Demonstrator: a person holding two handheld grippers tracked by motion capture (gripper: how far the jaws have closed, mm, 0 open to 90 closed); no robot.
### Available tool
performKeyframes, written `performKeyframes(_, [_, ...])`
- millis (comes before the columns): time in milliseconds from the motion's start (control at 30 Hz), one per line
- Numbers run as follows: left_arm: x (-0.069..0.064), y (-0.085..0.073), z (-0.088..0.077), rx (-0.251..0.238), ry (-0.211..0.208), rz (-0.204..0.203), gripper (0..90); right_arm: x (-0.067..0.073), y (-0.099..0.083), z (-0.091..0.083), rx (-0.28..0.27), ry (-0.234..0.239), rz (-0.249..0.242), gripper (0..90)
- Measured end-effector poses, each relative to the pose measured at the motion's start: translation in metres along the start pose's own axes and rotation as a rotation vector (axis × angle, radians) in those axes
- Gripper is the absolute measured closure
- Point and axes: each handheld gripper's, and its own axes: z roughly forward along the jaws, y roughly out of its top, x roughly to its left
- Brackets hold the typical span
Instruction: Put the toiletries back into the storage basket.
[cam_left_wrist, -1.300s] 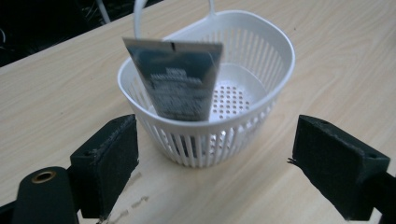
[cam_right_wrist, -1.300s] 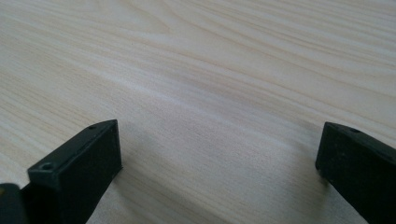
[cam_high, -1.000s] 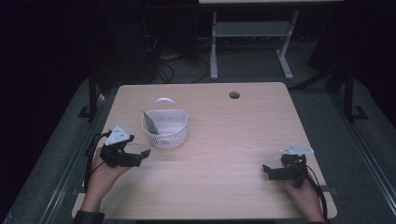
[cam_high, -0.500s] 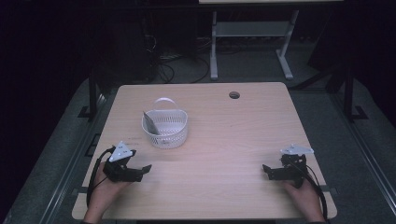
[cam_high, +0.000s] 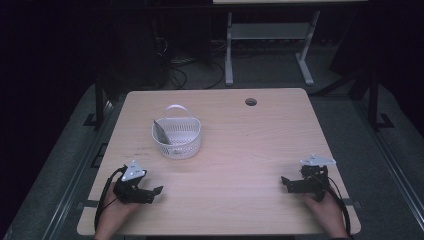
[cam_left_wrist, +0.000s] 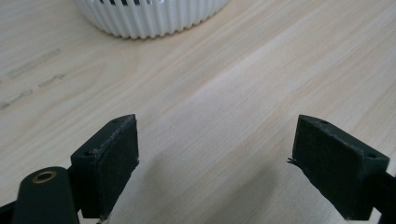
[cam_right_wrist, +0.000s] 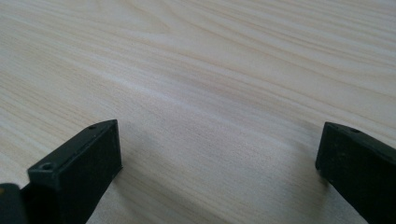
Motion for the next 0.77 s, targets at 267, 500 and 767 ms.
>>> performKeyframes(267, [-0.001, -0.0039, 0.0071, 0.019, -0.013, -0.007, 13.6, 0.0, 0.0, 0.0, 0.0, 0.0, 0.0, 0.0])
performKeyframes(500, [0.0, -0.0075, 0.008, -0.015, -0.019, -0.007, 12.9, -0.0001, 0.0, 0.0, 0.0, 0.0, -0.001, 0.0])
performKeyframes(767, [-0.0001, -0.0074, 0.0082, -0.014, -0.018, -0.005, 12.9, 0.0, 0.0, -0.0001, 0.002, -0.001, -0.001, 0.0])
